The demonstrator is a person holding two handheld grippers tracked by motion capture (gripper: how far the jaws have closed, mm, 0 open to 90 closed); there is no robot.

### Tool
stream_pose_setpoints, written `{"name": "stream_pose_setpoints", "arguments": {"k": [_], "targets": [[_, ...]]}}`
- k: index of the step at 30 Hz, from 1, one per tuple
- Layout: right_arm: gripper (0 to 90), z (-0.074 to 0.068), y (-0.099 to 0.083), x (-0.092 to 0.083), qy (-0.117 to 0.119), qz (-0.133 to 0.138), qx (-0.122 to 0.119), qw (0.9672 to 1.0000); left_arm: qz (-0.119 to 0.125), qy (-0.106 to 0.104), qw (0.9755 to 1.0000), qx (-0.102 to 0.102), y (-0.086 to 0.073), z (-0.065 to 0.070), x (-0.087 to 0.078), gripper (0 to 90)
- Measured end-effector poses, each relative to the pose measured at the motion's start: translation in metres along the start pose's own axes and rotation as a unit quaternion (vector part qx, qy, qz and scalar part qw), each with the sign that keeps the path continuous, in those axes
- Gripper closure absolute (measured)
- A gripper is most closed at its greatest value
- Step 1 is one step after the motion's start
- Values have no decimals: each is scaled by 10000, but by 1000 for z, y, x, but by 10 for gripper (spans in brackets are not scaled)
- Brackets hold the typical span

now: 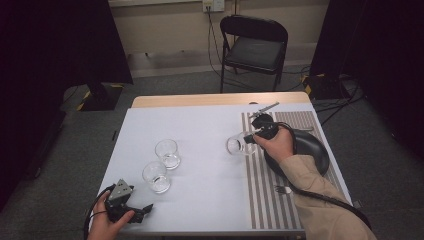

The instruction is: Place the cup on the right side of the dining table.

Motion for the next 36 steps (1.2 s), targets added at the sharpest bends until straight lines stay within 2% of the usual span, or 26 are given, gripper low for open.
{"name": "stream_pose_setpoints", "arguments": {"k": [12, 18, 36], "targets": [[858, 11, -2, 2, -76, 46, 49, 9999, -2, 0, 10000, -2, 0, 0, 0, 0], [858, 17, -4, 1, -168, 72, 148, 9997, 1, 0, 10000, -1, 0, 0, 0, 0], [859, 32, -11, -1, -356, 30, 270, 9990, 2, 4, 10000, 11, 0, 0, 0, 0]]}}
Point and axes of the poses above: each handheld gripper's, and its own axes: x roughly forward along the jaws, y roughly out of its top, z roughly to its right, the point moved 2 cm from there along x, roughly forward along the jaws, and after that the axes turned 9 degrees about z, right-handed, at the moved point
